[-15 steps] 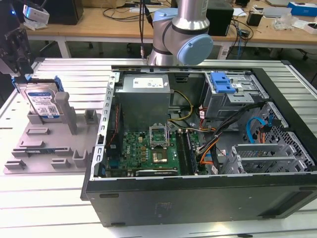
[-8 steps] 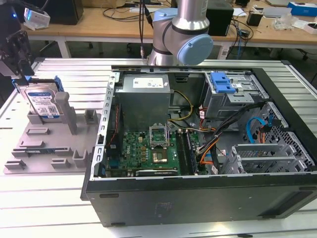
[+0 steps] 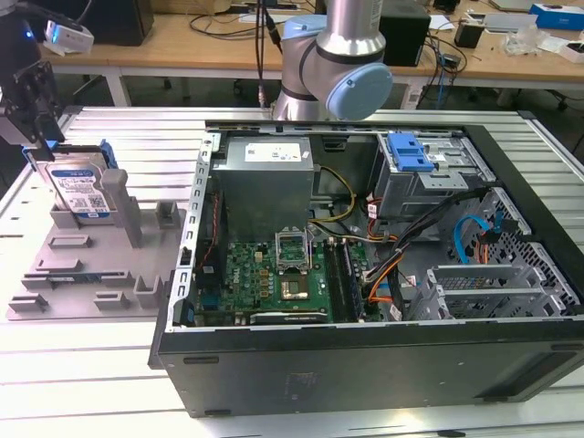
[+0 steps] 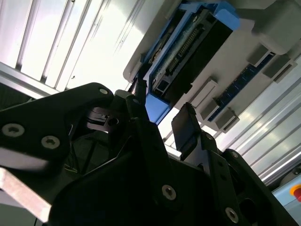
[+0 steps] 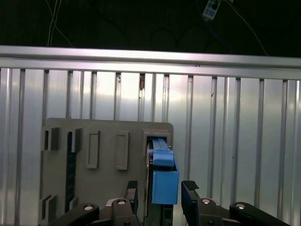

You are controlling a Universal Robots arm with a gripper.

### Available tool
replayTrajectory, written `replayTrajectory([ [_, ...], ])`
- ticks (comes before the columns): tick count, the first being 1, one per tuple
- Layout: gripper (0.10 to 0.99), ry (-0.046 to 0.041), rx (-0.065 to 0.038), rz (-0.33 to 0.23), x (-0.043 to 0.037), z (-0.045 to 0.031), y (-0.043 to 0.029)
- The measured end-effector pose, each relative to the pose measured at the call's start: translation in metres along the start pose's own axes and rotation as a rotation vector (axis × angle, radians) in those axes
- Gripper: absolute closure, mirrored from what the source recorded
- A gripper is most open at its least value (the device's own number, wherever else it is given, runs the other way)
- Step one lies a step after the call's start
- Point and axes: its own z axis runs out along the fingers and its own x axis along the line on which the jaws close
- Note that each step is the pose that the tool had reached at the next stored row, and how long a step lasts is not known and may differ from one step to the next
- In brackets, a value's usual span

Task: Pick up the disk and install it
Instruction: 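Pick up the disk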

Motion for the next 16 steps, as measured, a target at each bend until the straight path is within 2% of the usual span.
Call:
replayTrajectory([
  [6, 0.588, 0.0, 0.0, 0.0, -0.0001, 0.0057, 0.0003],
  [13, 0.588, -0.0001, 0.0, 0.0, -0.0027, 0.0088, 0.0004],
  [16, 0.588, -0.0001, 0.0, 0.0, -0.0029, 0.0111, 0.0023],
])
